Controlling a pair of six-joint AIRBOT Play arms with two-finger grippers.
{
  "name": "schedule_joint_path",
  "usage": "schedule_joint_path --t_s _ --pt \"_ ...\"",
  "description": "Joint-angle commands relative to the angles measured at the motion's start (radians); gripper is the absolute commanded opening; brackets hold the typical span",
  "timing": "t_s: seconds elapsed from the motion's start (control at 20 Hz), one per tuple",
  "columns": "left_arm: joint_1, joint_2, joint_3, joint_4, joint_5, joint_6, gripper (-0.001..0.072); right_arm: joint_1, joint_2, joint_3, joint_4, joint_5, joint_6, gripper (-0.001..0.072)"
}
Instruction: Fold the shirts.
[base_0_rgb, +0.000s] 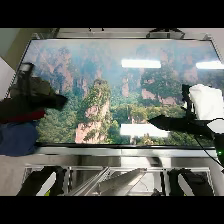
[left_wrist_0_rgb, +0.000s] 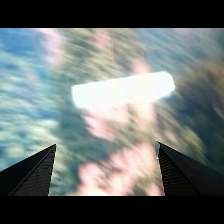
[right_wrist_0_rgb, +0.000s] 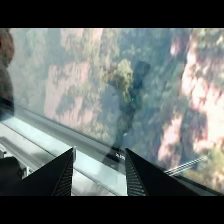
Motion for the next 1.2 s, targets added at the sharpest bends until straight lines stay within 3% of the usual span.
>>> schedule_joint_path --t_s 0.0,0.15,0.3,0.5,0.8,0.85,0.9,0.95,1.15 --pt "0.341 -0.212 0.187 0.078 -0.072 -0.008 0.0697 0.001 -0.003 0.000 0.003 -0.048 -0.004 0.0372" --pt "0.546 -0.452 0.335 0.075 -0.079 -0.008 0.0697 0.001 -0.003 0.000 0.003 -0.072 -0.003 0.0371" --pt "0.632 -0.727 0.523 0.026 -0.026 -0.008 0.0697 0.001 -0.003 0.000 0.000 -0.109 -0.003 0.0372" --pt "0.624 -1.015 0.743 0.020 -0.027 -0.008 0.0697 0.001 -0.016 0.000 0.003 -0.148 -0.002 0.0372" --pt "0.570 -1.252 0.981 0.028 -0.027 -0.008 0.0695 0.001 -0.091 0.000 0.003 -0.148 -0.003 0.0372" --pt "0.558 -1.271 1.006 0.029 0.003 -0.008 0.0621 0.001 -0.105 0.000 0.004 -0.148 -0.003 0.0372" --pt "0.546 -1.287 1.028 0.028 0.042 -0.008 0.0282 0.001 -0.119 0.000 0.004 -0.148 -0.003 0.0372" --pt "0.538 -1.289 1.039 0.026 0.086 0.001 0.0025 0.001 -0.129 0.000 0.005 -0.146 -0.003 0.0371" --pt "0.478 -1.190 1.045 -0.040 0.151 0.003 0.0016 0.001 -0.130 0.000 0.057 -0.109 -0.077 0.0370"
